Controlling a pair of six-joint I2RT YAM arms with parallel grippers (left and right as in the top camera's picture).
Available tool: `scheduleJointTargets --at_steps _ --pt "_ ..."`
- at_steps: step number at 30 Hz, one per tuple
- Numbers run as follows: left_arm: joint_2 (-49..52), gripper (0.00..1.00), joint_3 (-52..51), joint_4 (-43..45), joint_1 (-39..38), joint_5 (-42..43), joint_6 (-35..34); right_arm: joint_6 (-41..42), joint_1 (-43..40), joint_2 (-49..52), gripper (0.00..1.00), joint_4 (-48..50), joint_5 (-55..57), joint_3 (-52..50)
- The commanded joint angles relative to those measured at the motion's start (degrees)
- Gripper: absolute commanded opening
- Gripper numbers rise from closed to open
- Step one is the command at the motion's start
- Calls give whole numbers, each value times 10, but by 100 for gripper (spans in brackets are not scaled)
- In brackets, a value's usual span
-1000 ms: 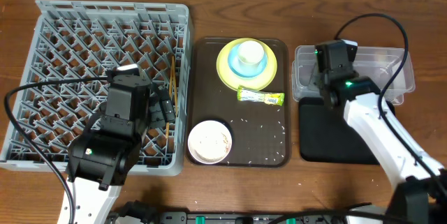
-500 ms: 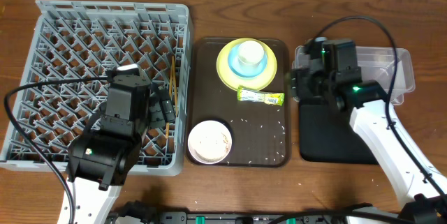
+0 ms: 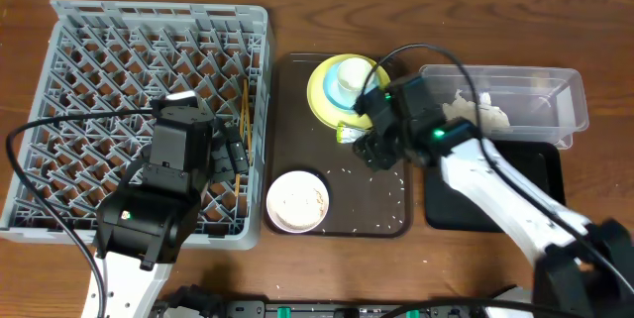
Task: Sort waste into correct bins and load items into the dishwasher
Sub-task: 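Grasp the green-yellow wrapper on the brown tray with the right gripper, then carry the wrapper into the clear bin and open the right gripper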
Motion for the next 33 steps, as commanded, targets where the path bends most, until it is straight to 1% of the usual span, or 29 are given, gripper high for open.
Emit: scheduleJointTargets --at_steps 1,9,11,12,14,15,18,19,24,27,29,30,33 --pt "0 95 3 0 3 -3 -5 -17 7 38 78 12 77 0" --pt "0 94 3 0 3 -3 -5 -17 5 107 80 34 95 0" --pt "0 94 3 0 3 -3 -5 -17 6 119 74 36 94 0" --pt "0 94 3 0 3 -3 -5 -17 7 120 67 36 94 0" --pt "0 94 3 0 2 -3 -5 -17 10 120 48 35 94 0" --pt "0 94 3 0 3 -3 -5 -17 12 118 36 35 93 0" --pt "0 95 3 0 3 -3 -5 -17 20 111 5 28 82 1" --pt "0 95 3 0 3 -3 -5 -17 23 106 1 26 72 1" --pt "0 94 3 0 2 -3 -5 -17 39 26 1 7 -26 7" --pt "0 95 3 0 3 -3 -5 -17 39 -42 1 -7 -36 7" --pt "0 95 3 0 2 -3 -5 -16 31 -85 1 -10 -13 7" --pt "0 95 3 0 3 -3 -5 -10 19 -116 1 -10 28 7" --pt "0 95 3 0 3 -3 -5 37 -12 -149 1 -12 144 7"
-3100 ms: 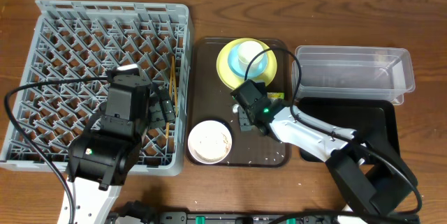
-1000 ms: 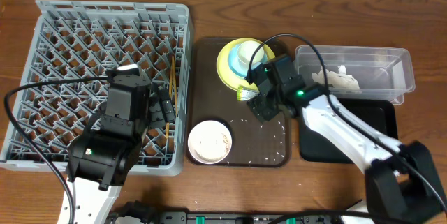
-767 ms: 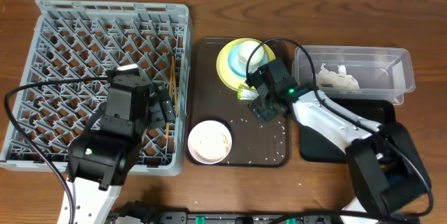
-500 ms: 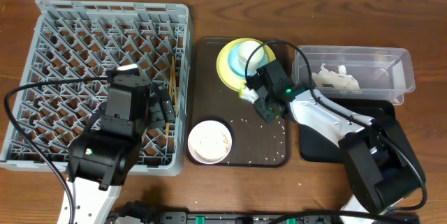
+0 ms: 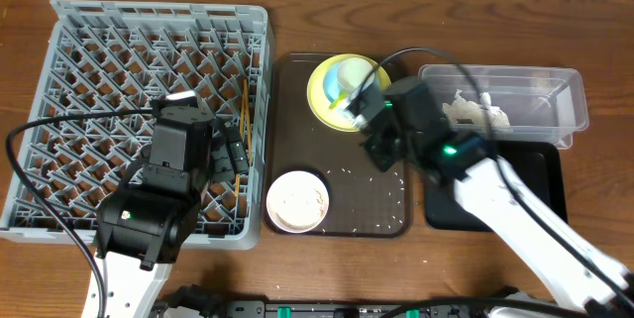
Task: Sort waste into correct bins and load items into the dishwasher
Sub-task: 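Carry the wrapper into the clear bin and open the right gripper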
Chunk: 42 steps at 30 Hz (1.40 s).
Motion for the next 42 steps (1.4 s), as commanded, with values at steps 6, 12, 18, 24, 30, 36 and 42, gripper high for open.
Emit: scheduleJointTargets --at_steps 6,12,18,24,30,36,42 --pt "0 94 3 0 2 -3 -5 164 -150 -32 1 -34 246 2" --pt "0 95 3 0 3 -3 -5 253 -291 12 2 -30 224 2" --pt "0 95 3 0 2 -3 -5 329 -342 43 1 -6 203 2" --pt "0 95 3 0 3 -3 -5 574 -369 47 1 -16 183 2" --pt "0 95 3 0 2 -3 -5 703 -364 47 11 -12 142 2" --pt "0 95 3 0 3 -3 -5 700 -363 47 48 7 138 2" --pt "0 95 3 0 2 -3 -5 579 -362 44 81 73 18 2"
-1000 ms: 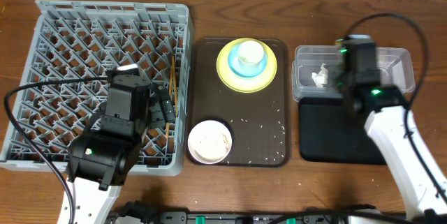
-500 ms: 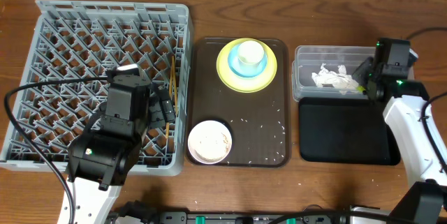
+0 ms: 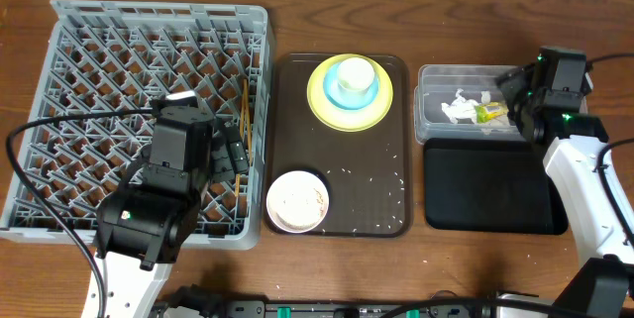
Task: Sort waste into correct bins and load items into the dishwasher
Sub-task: 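Carry the wrapper into the clear bin and open the right gripper, then grasp the rim of the pink rice bowl with the right gripper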
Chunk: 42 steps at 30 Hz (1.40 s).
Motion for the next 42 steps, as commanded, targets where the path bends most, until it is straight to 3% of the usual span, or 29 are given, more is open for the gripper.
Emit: scheduleJointTargets --at_steps 1,6,8,10,14,16,18,24,30,42 --pt "0 95 3 0 3 -3 -5 -116 3 -2 72 9 -135 1" --pt "0 95 3 0 3 -3 -5 -215 30 -22 66 -5 -279 1" --pt "0 95 3 0 3 -3 -5 -281 62 -29 60 -5 -341 1" --pt "0 95 3 0 3 -3 -5 -333 106 -32 47 -10 -378 1" --pt "0 95 3 0 2 -3 -5 -358 233 -28 27 -39 -343 1" --pt "0 95 3 0 3 -3 -5 -358 304 -22 9 -44 -293 1" --pt "0 95 3 0 2 -3 -5 -358 373 -12 1 -42 -233 1" --pt "0 95 3 0 3 -3 -5 -358 548 20 1 -33 -51 1" --pt "0 95 3 0 2 -3 -5 -358 661 101 1 4 19 1" --pt "0 95 3 0 2 -3 -5 -321 664 164 1 -29 145 1"
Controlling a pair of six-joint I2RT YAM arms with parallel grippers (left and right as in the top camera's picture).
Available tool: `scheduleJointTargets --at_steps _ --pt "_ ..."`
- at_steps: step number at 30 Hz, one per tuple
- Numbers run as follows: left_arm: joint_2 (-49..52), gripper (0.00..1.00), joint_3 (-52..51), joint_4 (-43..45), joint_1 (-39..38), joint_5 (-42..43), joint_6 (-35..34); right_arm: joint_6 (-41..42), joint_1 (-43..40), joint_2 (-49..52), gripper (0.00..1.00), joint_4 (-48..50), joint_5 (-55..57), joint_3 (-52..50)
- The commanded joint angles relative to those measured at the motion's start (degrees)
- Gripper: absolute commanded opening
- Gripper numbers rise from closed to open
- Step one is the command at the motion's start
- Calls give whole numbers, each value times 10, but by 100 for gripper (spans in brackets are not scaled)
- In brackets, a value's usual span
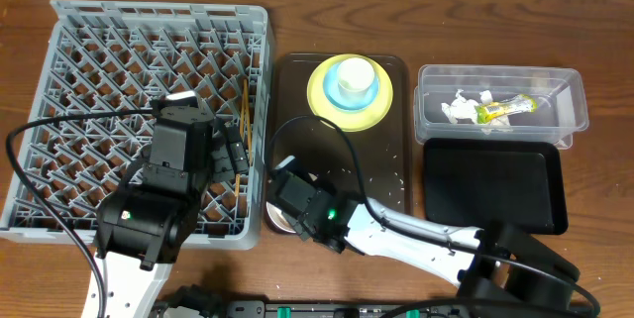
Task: Sort waste into correct bins and load items into the dishwasher
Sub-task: 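Grasp the rim of the pink rice bowl with the right gripper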
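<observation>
On the brown tray [388, 194] my right gripper [289, 184] hangs over the white bowl [276, 220], hiding most of it. Whether its fingers grip the rim cannot be told. A yellow plate [322, 97] carrying a pale cup [355, 80] sits at the tray's far end. The green-yellow wrapper [505, 110] lies in the clear bin [572, 95] beside crumpled white paper [460, 110]. My left gripper [235, 155] rests open over the right edge of the grey dish rack [59, 9], next to chopsticks [245, 110].
A black tray [495, 184] lies in front of the clear bin at the right. My right arm [426, 239] stretches across the table's front edge, from bottom right to the brown tray. Rice grains are scattered on the brown tray.
My right gripper was over the clear bin with the wrapper; now it is at the white bowl on the brown tray, and the wrapper lies in the bin. The left arm is unchanged.
My right gripper was down at the wrapper beside the yellow plate. Then it held the wrapper just off the plate. Then it was over the clear bin with it. The wrapper now lies in the bin and the gripper covers the white bowl. The left arm stayed still.
</observation>
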Motion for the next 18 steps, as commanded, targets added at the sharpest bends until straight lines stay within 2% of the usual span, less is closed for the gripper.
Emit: scheduleJointTargets --at_steps 1,11,18 --pt "0 95 3 0 2 -3 -5 29 -14 0 1 -23 82 1" --pt "0 95 3 0 3 -3 -5 49 -84 0 1 -126 164 1" --pt "0 95 3 0 2 -3 -5 49 -151 -2 4 -127 172 5"
